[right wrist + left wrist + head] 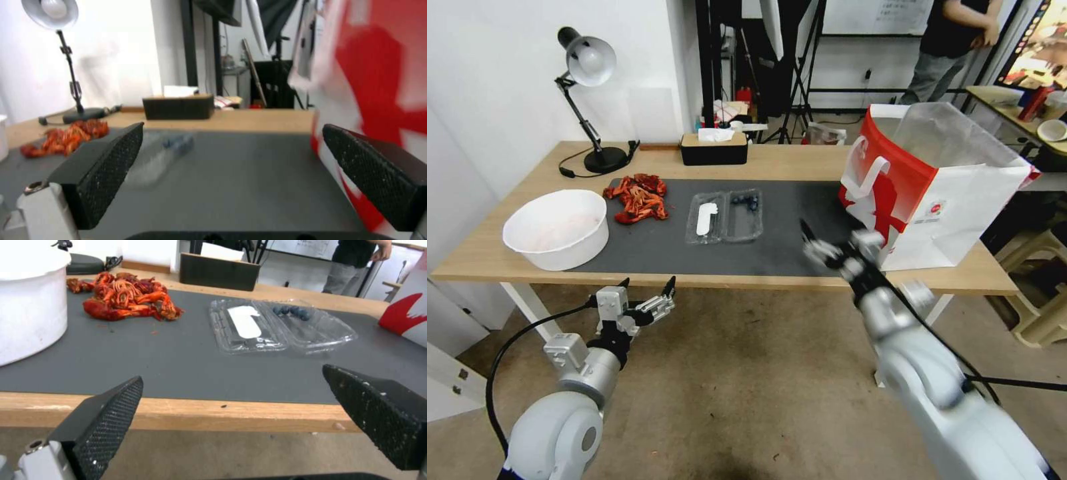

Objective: Close the takeout container lid, then place the container into the takeout bag.

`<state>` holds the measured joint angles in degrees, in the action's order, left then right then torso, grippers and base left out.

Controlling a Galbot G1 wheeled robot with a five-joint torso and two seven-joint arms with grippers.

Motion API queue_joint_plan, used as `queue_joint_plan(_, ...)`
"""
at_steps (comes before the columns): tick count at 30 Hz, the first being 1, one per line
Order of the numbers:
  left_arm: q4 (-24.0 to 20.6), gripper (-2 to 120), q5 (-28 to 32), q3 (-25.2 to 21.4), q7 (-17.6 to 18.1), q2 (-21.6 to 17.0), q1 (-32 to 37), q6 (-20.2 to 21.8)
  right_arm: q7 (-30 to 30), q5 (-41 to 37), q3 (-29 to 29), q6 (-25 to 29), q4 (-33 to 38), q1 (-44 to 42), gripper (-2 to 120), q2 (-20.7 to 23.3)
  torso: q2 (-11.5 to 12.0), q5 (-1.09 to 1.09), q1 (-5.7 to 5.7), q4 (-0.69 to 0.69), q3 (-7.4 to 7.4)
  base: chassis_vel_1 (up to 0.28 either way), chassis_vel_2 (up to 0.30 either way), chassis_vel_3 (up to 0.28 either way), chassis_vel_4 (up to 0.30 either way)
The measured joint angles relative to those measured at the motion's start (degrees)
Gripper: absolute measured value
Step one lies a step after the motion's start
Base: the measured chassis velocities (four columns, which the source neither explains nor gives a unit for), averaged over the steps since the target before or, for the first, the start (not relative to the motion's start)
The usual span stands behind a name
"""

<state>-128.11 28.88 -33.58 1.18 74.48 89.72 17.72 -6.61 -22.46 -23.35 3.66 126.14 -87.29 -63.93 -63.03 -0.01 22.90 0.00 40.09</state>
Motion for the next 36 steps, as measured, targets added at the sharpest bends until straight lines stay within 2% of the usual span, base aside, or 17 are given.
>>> queue_joint_plan(2,0.1,100,0.2,0.3,0.1,0.0,-0.1,0.0,1.8,3.1,-1.4,4.0,0.5,-6.3,100,-2.2,0.0,0.0,-0.01,0.0,0.0,0.0,0.0,0.0,0.0)
queue_joint_plan(7,0.2,100,0.4,0.8,0.1,-0.1,-0.3,0.1,2.3,5.1,-1.7,7.1,0.2,-11.1,100,-4.4,0.0,0.01,0.0,-0.01,0.0,0.0,0.0,0.0,0.0)
queue_joint_plan(14,0.0,100,1.7,1.3,0.6,-0.3,-1.0,0.5,2.2,6.2,-1.7,7.8,0.3,-12.4,100,-5.6,0.0,0.01,0.01,0.01,0.01,0.0,0.0,0.0,0.0)
queue_joint_plan(18,-0.1,100,5.5,1.9,2.0,-0.3,-2.6,1.3,2.0,6.3,-1.7,7.7,0.7,-12.6,100,-5.6,0.0,0.01,0.01,0.02,0.01,0.0,0.0,0.0,0.0)
queue_joint_plan(19,-0.1,100,6.9,2.2,2.4,-0.3,-3.2,1.5,2.0,6.3,-1.8,7.6,0.8,-12.6,100,-5.6,0.0,0.01,0.02,0.02,0.01,0.0,0.0,0.0,0.0)
queue_joint_plan(21,0.9,100,16.8,4.7,6.7,-0.5,-6.8,1.8,1.9,6.4,-1.8,7.4,0.9,-12.6,100,-5.5,0.0,0.01,0.01,-0.01,0.01,0.0,0.0,0.0,0.0)
queue_joint_plan(22,0.9,100,16.8,4.7,6.7,-0.5,-6.8,1.8,1.9,6.4,-1.8,7.4,0.9,-12.6,100,-5.5,0.0,0.01,0.01,-0.01,0.01,0.0,0.0,0.0,0.0)
queue_joint_plan(23,1.1,100,19.4,5.4,8.1,-0.5,-7.6,1.7,1.9,6.5,-1.8,7.4,0.9,-12.6,100,-5.4,0.0,0.0,0.01,-0.03,0.02,0.0,0.0,0.0,0.0)
queue_joint_plan(24,1.5,100,25.9,6.6,11.9,-0.2,-9.2,0.9,1.7,6.4,-1.2,6.9,0.5,-11.7,100,-4.9,0.0,0.0,0.02,-0.05,0.02,0.0,0.0,0.0,0.0)
queue_joint_plan(26,1.6,100,32.4,7.3,15.5,0.5,-10.3,-1.1,1.4,5.7,0.1,6.1,-0.5,-9.4,100,-3.8,0.0,0.02,0.02,0.0,0.02,0.0,0.0,0.0,0.0)
queue_joint_plan(27,1.6,100,32.4,7.3,15.5,0.5,-10.3,-1.1,1.4,5.7,0.1,6.1,-0.5,-9.4,100,-3.8,0.0,0.02,0.02,0.0,0.02,0.0,0.0,0.0,0.0)
queue_joint_plan(29,2.2,100,38.7,8.4,18.8,1.2,-11.9,-3.7,1.3,5.1,1.3,5.3,-1.6,-6.8,100,-2.7,0.0,0.04,0.03,0.07,0.02,0.0,0.0,0.0,0.0)
queue_joint_plan(30,2.9,100,42.1,9.4,20.0,1.4,-13.3,-4.4,1.2,4.9,1.3,5.1,-1.6,-6.6,100,-2.6,0.0,0.0,0.03,0.02,0.02,0.0,0.0,0.0,0.0)
queue_joint_plan(31,2.9,100,42.1,9.4,20.0,1.4,-13.3,-4.4,1.2,4.9,1.3,5.1,-1.6,-6.6,100,-2.6,0.0,0.0,0.03,0.02,0.02,0.0,0.0,0.0,0.0)
queue_joint_plan(35,5.2,100,49.4,12.5,21.9,1.5,-17.3,-5.7,1.2,4.9,0.7,4.8,-0.9,-7.5,100,-2.7,0.0,0.0,0.02,-0.01,0.02,0.0,0.0,0.0,0.0)
queue_joint_plan(36,5.2,100,49.4,12.5,21.9,1.5,-17.3,-5.7,1.2,4.9,0.7,4.8,-0.9,-7.5,100,-2.7,0.0,0.0,0.02,-0.01,0.02,0.0,0.0,0.0,0.0)
